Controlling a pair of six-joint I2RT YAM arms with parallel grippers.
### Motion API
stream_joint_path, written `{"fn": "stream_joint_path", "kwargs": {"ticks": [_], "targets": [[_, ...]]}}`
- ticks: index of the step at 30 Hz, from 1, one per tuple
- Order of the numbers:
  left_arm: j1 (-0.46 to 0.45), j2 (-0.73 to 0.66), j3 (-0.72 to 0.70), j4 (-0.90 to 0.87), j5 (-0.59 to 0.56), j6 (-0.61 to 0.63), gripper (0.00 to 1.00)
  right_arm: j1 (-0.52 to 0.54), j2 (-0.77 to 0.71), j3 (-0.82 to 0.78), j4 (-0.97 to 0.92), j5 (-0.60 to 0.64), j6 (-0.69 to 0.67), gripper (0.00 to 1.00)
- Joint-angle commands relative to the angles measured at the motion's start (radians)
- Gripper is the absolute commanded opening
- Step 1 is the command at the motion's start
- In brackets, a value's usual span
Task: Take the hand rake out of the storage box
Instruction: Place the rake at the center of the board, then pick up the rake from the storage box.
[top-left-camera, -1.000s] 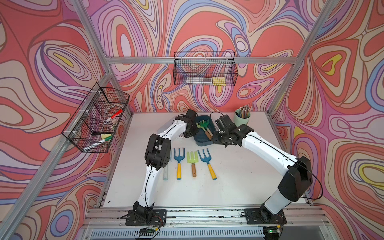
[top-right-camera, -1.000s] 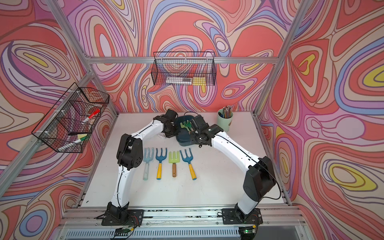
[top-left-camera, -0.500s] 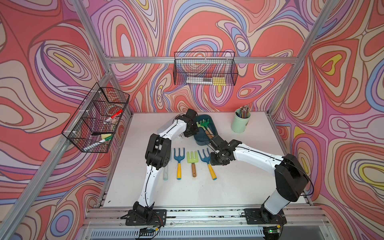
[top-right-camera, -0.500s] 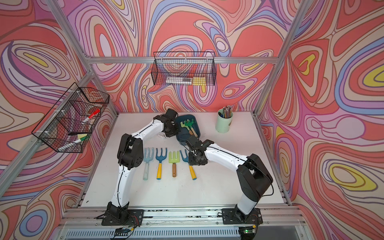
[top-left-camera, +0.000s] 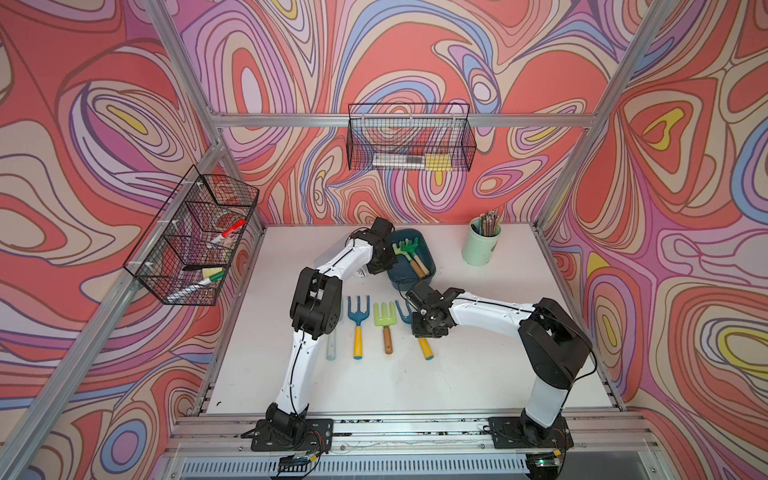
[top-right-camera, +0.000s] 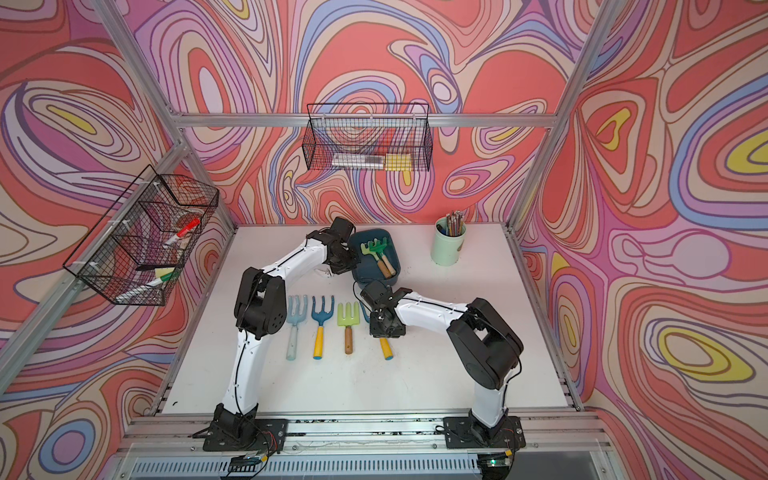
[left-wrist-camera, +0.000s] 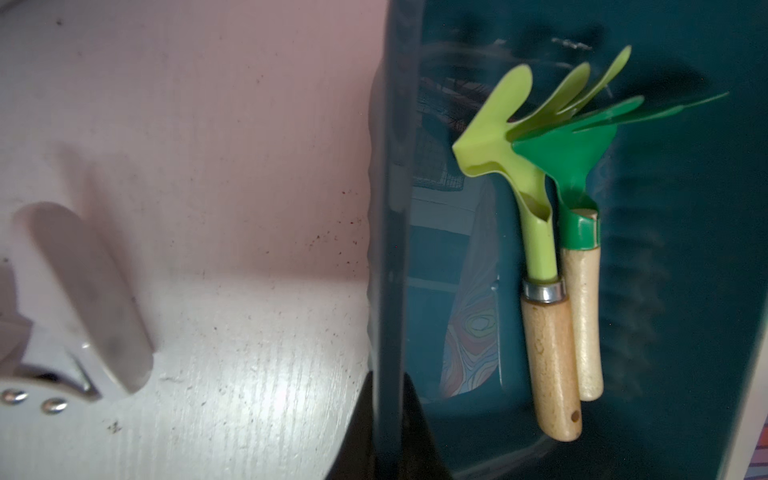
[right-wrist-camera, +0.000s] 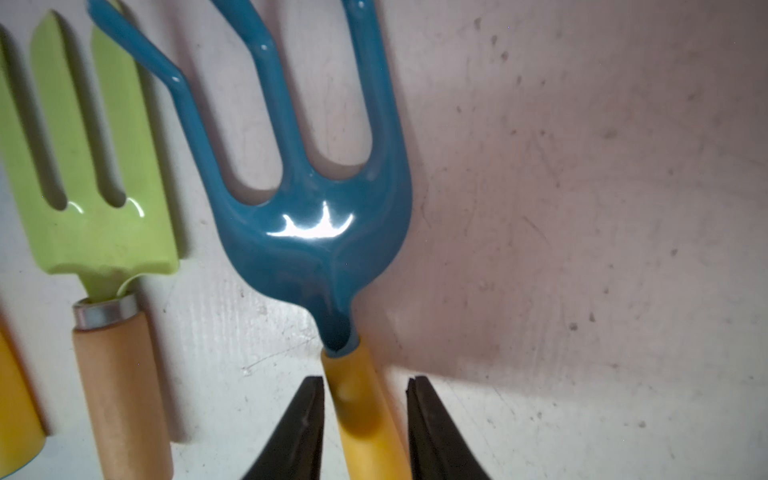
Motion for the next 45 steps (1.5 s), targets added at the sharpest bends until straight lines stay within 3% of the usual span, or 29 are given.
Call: {"fn": "stream_joint_path", "kwargs": {"ticks": [1,10,20,27,33,38,42,45], "targets": [[0.012,0.008,0.038,0.013,0.023,0.01,0.02,0.007,0.022,0.009,0.014,0.014,0.011,0.31],[0.015,0.009,0.036,0.012,0.03,0.013,0.02,0.01,0.021,0.001,0.035,-0.008,0.048,0.24],[0.015,0.007,0.036,0.01,0.033,0.016,0.01,0.014,0.023,0.001,0.048,-0.023,0.056,0.23],[0.015,0.018,0.042,0.014,0.041,0.03,0.02,0.015,-0.022,0.043,-0.016,0.014,0.02,0.46],[0.015,0.032,0.044,0.017,0.066,0.046,0.02,0.004,-0.076,0.15,-0.109,0.075,-0.059,0.51],[0.015,0.033,0.048,0.01,0.059,0.059,0.02,-0.107,-0.084,0.327,-0.209,0.106,-0.217,0.51],[0.016,0.046,0.074,-0.003,0.063,0.067,0.02,-0.225,-0.002,0.496,-0.241,0.049,-0.351,0.5],[0.016,0.053,0.086,-0.006,0.07,0.066,0.02,-0.253,0.099,0.629,-0.271,0.06,-0.437,0.5]]}}
